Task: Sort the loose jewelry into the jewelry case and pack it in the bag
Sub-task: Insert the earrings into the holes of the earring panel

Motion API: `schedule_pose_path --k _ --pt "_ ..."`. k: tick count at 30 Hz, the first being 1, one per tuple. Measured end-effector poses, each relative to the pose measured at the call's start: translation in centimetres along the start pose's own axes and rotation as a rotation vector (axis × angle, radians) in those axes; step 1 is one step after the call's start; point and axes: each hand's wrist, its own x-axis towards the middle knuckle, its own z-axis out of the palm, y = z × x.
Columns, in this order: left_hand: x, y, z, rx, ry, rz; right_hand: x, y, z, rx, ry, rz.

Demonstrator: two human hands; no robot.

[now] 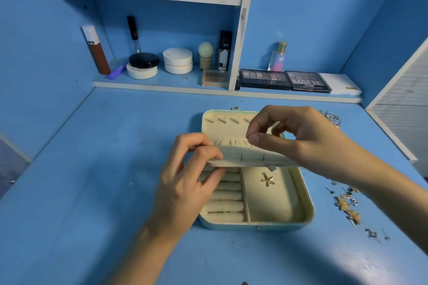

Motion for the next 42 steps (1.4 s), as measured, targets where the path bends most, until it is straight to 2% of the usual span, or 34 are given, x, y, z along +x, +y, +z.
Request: schedule_pose_path --k 4,10,16,20,24,42 --pt "0.1 -0.1 -0.1 -0.046 -0.002 -0.034 0.5 -0.3 0.0 0.006 -0.075 0.036" --pt "0.1 -0.1 -0.2 -0.084 0.008 -0.065 0.8 -0.3 0.1 0.028 -0.101 0.041" --pt "0.1 -0.1 -0.1 -0.087 0.023 -0.084 0.9 -0.5 0.5 0.164 -0.138 -0.013" --pt "0.0 -0.2 -0.2 -0.086 0.015 -0.130 1.0 -0.7 1.1 0.152 -0.170 -0.081" --pt "0.2 -0.2 -0.3 -0.106 0.010 -0.154 1.0 -0.6 1.2 0.158 -0.195 -0.073" --pt "0.3 -0.4 -0.2 -0.121 0.025 -0.132 0.7 -0.4 1.5 0.132 -0.135 -0.139"
